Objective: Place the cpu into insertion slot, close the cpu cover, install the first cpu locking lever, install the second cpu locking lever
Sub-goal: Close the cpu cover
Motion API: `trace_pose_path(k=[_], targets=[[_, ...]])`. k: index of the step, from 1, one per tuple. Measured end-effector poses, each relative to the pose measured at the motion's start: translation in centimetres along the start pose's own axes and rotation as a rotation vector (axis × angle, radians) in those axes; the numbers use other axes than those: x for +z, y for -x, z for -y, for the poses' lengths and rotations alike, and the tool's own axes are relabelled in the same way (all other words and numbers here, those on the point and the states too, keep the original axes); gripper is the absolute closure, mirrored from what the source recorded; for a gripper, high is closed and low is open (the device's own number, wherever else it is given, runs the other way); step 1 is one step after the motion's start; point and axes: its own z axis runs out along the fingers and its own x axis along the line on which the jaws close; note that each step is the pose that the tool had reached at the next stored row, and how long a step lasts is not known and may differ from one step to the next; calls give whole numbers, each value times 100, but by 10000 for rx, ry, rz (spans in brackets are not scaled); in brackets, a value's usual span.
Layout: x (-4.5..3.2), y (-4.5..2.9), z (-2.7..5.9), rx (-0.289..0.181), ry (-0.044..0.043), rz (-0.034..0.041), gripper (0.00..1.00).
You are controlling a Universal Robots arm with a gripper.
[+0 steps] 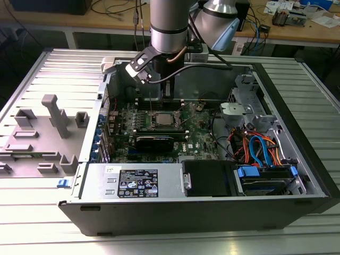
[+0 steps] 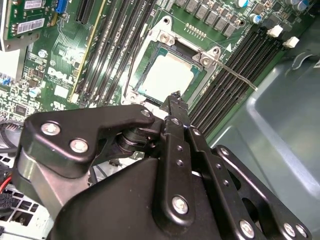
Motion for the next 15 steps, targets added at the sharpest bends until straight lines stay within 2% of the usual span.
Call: trace_pose_path(k=[6, 12, 15], targets=[[-39, -1, -1, -22, 0, 1, 89], [-40, -1, -1, -459, -8, 24, 89], [-40, -1, -1, -467, -8, 23, 89]])
